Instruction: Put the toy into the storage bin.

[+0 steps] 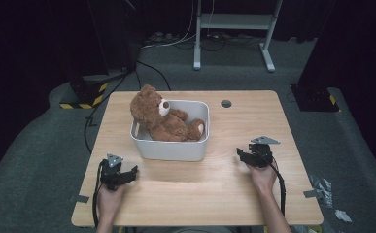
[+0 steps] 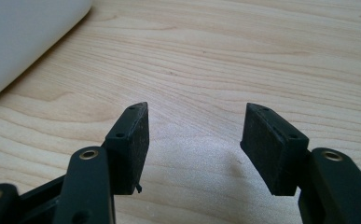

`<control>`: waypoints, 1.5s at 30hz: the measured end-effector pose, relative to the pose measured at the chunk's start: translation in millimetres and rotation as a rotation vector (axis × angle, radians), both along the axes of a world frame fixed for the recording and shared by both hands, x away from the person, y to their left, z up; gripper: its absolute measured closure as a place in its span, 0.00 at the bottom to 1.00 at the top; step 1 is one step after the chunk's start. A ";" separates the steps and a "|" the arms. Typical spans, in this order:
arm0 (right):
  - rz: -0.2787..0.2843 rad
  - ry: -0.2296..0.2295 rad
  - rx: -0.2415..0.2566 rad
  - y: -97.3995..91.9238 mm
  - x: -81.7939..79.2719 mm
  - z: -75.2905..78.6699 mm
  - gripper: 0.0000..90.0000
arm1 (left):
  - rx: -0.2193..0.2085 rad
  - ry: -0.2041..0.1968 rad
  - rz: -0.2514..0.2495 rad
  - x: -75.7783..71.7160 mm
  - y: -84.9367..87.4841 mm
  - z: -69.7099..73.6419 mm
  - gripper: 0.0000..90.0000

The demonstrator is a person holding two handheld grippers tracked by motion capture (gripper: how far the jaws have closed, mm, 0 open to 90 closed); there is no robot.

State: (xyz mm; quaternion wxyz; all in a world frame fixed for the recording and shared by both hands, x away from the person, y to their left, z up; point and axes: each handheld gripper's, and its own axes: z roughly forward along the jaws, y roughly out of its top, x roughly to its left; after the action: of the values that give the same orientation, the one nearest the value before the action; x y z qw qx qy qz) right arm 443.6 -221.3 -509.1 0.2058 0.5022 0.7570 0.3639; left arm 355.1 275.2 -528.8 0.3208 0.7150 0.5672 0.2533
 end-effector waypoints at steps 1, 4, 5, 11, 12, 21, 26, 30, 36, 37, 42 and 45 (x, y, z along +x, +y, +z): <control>-0.002 0.001 -0.003 0.4 0.3 -0.6 0.46 | 0.000 0.000 0.000 0.0 0.0 0.0 0.25; -0.005 0.008 -0.004 1.7 1.1 -2.7 0.46 | 0.000 0.000 0.000 0.0 0.0 0.0 0.25; -0.004 0.006 -0.010 2.4 1.8 -3.6 0.46 | 0.000 0.000 0.000 0.0 0.0 0.0 0.25; -0.011 0.019 -0.020 3.8 3.8 -7.0 0.45 | -0.001 0.000 0.000 0.0 0.0 0.0 0.25; -0.011 0.022 -0.022 3.7 4.0 -7.3 0.45 | 0.000 0.000 0.000 0.0 0.0 0.0 0.25; -0.026 0.031 -0.018 4.2 5.6 -9.1 0.45 | 0.000 0.000 0.000 0.0 0.0 0.0 0.25; -0.026 0.029 -0.031 5.5 6.8 -11.3 0.45 | 0.000 0.000 0.000 0.0 0.0 0.0 0.25; -0.022 0.020 -0.057 8.4 6.4 -12.0 0.44 | 0.000 0.000 0.000 0.0 -0.1 0.0 0.25; -0.030 0.023 -0.072 10.3 6.3 -12.3 0.41 | -0.001 0.000 0.001 -0.2 -0.1 0.0 0.25; -0.030 0.022 -0.073 10.2 6.4 -12.4 0.41 | -0.005 0.000 0.000 -0.2 -0.3 -0.2 0.25; -0.036 0.010 -0.081 11.2 6.9 -13.1 0.39 | -0.001 0.000 -0.001 -0.5 -0.1 -0.1 0.25; -0.039 0.018 -0.077 10.9 7.0 -12.9 0.38 | -0.002 0.002 0.002 -0.7 -0.3 -0.1 0.25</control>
State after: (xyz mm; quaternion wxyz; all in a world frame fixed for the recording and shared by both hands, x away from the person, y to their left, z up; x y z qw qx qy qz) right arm 450.6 -210.4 -522.0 0.2254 0.5118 0.7622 0.3260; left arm 354.4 274.8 -528.8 0.3209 0.7141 0.5687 0.2524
